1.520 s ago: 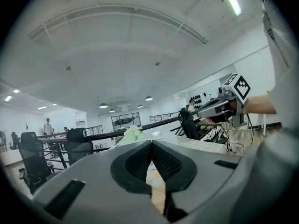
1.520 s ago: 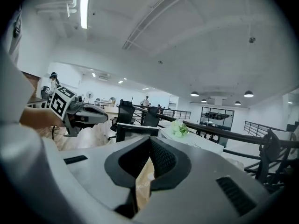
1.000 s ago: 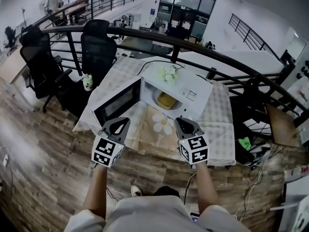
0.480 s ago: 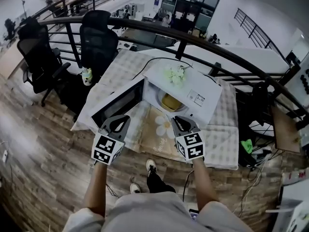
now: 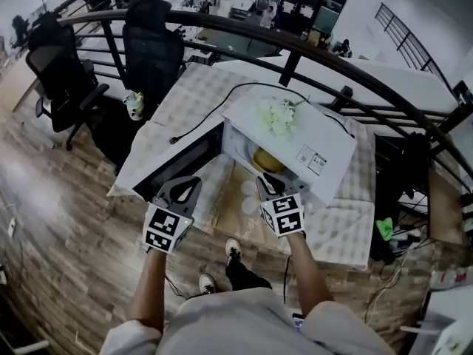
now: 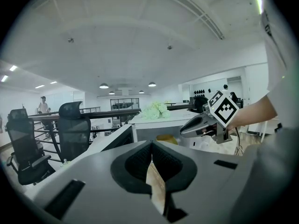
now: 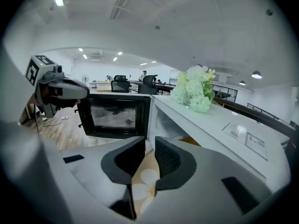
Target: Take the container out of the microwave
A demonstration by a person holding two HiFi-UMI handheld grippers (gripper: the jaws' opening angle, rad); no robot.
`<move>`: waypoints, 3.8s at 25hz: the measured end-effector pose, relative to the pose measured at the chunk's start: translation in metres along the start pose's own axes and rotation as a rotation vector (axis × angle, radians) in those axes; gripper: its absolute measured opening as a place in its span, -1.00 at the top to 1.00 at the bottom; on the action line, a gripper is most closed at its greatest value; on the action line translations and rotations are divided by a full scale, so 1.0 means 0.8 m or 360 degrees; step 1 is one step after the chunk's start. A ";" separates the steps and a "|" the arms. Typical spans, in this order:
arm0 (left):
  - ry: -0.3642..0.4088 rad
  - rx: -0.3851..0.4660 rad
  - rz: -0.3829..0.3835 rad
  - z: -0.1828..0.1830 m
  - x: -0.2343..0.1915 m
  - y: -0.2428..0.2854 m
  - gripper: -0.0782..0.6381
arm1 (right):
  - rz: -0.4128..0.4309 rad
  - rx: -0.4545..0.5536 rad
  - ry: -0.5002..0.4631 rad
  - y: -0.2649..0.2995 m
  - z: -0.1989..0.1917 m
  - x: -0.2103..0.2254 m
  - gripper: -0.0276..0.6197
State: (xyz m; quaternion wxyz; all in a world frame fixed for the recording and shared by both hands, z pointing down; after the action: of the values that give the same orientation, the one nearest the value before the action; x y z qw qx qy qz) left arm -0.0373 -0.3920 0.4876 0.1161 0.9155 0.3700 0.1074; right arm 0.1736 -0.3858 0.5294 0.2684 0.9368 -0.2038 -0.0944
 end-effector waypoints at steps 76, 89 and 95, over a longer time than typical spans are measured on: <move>-0.0004 -0.0046 0.0105 -0.050 0.019 -0.137 0.73 | 0.0072 -0.0575 -0.0641 0.031 -0.057 -0.112 0.82; 0.0112 0.0157 0.0091 0.005 0.047 -0.192 0.73 | -0.0130 -0.0282 -0.0636 -0.097 0.009 -0.143 0.82; 0.0175 0.0257 0.0052 0.033 0.068 -0.206 0.73 | -0.0224 -0.0082 -0.0557 -0.168 0.037 -0.149 0.82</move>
State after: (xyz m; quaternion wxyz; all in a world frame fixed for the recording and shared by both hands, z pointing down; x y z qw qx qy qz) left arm -0.0987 -0.2422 0.4204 0.0196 0.9204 0.3684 0.1292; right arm 0.1024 -0.2442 0.4402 0.2455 0.9108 -0.1789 -0.2795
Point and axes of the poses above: the fingertips, and each gripper's own axes: y forward along the fingers, x to its right, z out of its top, the point moved 4 cm from there along -y, backward along the fingers, and after that the axes turned 7 degrees about z, right-handed, at the moved point
